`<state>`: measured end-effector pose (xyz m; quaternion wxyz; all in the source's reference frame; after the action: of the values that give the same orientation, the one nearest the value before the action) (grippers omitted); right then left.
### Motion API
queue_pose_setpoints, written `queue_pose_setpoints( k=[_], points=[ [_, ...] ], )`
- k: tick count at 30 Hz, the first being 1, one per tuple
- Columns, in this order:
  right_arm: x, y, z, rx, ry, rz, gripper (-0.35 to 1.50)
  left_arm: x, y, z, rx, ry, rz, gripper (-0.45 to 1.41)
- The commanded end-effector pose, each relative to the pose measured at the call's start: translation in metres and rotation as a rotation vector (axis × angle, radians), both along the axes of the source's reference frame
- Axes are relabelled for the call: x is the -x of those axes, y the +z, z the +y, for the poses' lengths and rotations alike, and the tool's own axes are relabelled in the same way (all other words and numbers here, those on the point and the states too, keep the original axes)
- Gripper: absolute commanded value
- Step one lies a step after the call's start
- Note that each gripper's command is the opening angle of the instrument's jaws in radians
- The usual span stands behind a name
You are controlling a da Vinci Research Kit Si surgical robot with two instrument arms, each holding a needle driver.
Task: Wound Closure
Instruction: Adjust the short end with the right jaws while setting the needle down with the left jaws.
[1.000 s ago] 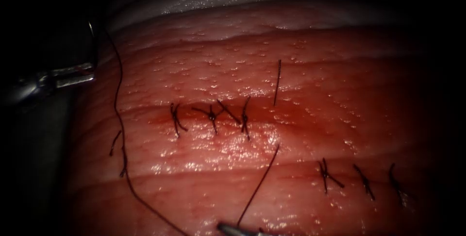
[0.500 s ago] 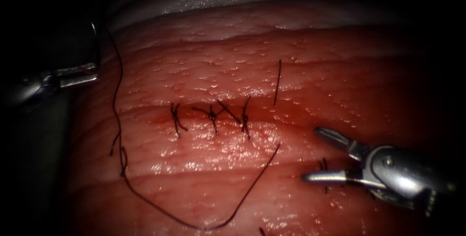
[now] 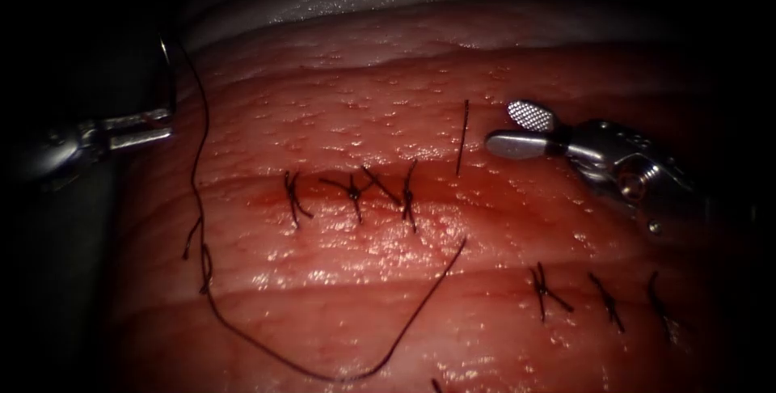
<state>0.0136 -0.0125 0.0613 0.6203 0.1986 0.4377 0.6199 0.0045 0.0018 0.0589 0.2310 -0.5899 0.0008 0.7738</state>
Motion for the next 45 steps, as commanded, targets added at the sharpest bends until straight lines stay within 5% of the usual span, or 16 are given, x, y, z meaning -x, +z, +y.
queue_pose_setpoints(
  k=[1, 21, 23, 25, 26, 30, 45],
  points=[
    [-0.0007, 0.0015, 0.0007, -0.011, 0.012, 0.005, 1.18, 0.0005, 0.0005, 0.0001, 0.001, 0.0, -0.003, -0.45],
    [-0.0039, 0.0036, 0.002, -0.087, -0.019, 0.072, 1.01, 0.0005, 0.0007, 0.0001, -0.004, -0.001, -0.005, -0.45],
    [-0.0041, 0.0038, 0.0021, -0.086, -0.017, 0.071, 0.78, 0.0005, 0.0007, 0.0001, -0.004, -0.001, -0.005, -0.45],
    [-0.0043, 0.0039, 0.002, -0.039, -0.04, 0.056, -0.15, 0.0005, 0.0007, 0.0001, -0.004, -0.001, -0.005, -0.45],
    [-0.0044, 0.0039, 0.002, -0.003, -0.067, 0.039, -0.35, 0.0005, 0.0007, 0.0001, -0.004, -0.001, -0.005, -0.45],
    [-0.0046, 0.004, 0.0021, 0.066, -0.105, 0.016, -0.35, 0.0005, 0.0008, 0.0002, -0.004, -0.001, -0.006, -0.45],
    [-0.0023, 0.0006, 0.0041, 0.221, 0.077, 0.075, -0.35, 0.0032, 0.0022, 0.0011, -0.027, 0.006, -0.012, -0.45]
  ],
)
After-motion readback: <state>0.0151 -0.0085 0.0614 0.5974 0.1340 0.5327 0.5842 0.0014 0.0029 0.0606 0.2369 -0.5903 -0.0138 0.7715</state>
